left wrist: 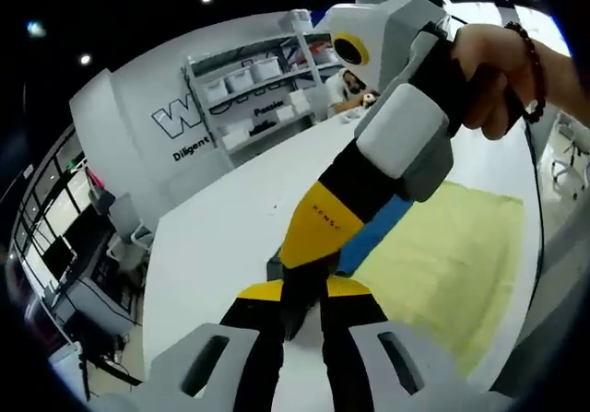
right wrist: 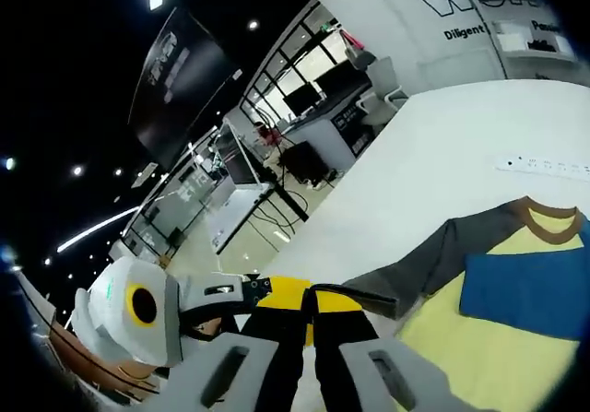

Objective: Fold the garment on the visible template until the final outline fits inside the template.

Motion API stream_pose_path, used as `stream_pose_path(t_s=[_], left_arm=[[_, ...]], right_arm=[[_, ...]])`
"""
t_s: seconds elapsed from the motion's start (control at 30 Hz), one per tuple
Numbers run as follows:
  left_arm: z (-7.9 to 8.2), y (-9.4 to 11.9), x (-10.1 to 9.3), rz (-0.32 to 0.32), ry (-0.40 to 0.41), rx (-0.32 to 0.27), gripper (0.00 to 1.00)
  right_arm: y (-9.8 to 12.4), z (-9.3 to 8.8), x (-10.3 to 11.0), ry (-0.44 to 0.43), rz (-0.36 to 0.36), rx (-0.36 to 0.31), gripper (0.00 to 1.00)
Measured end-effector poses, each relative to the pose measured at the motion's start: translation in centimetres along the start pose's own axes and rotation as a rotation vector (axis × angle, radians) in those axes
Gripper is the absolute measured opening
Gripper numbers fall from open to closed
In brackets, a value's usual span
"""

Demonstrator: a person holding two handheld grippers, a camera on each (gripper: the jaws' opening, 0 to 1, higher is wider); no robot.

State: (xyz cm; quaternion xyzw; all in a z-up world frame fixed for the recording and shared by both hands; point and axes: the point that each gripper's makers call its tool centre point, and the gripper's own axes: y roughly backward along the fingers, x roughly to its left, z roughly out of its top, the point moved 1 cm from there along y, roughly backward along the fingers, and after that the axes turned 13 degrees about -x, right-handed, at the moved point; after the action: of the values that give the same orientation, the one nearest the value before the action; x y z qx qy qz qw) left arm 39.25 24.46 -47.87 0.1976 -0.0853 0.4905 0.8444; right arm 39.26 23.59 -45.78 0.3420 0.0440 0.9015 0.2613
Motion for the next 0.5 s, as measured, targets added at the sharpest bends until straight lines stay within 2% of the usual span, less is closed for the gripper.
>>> stream_pose_path(t_s=[0.13, 0.3, 0.37, 0.43, 0.47, 0.5], left_arm=[[-0.1, 0.1, -0.2, -0.01, 0.036, 0.005, 0.04], [-0.5, 0.3, -0.9, -0.025, 0.049, 0.024, 0.03], [-0.7, 0.4, -1.5, -0.033, 0.039, 0.039, 0.03], [-1.0, 0.5, -1.7, -0.03, 0.029, 0.052, 0.03], [-1.0, 0.5, -1.7, -0.028, 0.028, 0.056, 0.03], [-1.1, 0.6, -1.8, -0.029, 0.029, 0.057, 0.03]], right_arm=[[0.5, -0.4, 0.0, 0.018, -0.037, 0.027, 0.0], [1.1, -1.3, -0.5, 0.015, -0.078, 0.057, 0.0], [1.8, -2.0, -0.9, -0.013, -0.126, 0.079, 0.0], [2.3, -1.7, -1.6, -0.043, -0.178, 0.043, 0.0], [2.7, -1.9, -1.9, -0.064, -0.198, 0.048, 0.01], [3.0, -2.0, -2.1, -0.09, -0.215, 0.046, 0.06]])
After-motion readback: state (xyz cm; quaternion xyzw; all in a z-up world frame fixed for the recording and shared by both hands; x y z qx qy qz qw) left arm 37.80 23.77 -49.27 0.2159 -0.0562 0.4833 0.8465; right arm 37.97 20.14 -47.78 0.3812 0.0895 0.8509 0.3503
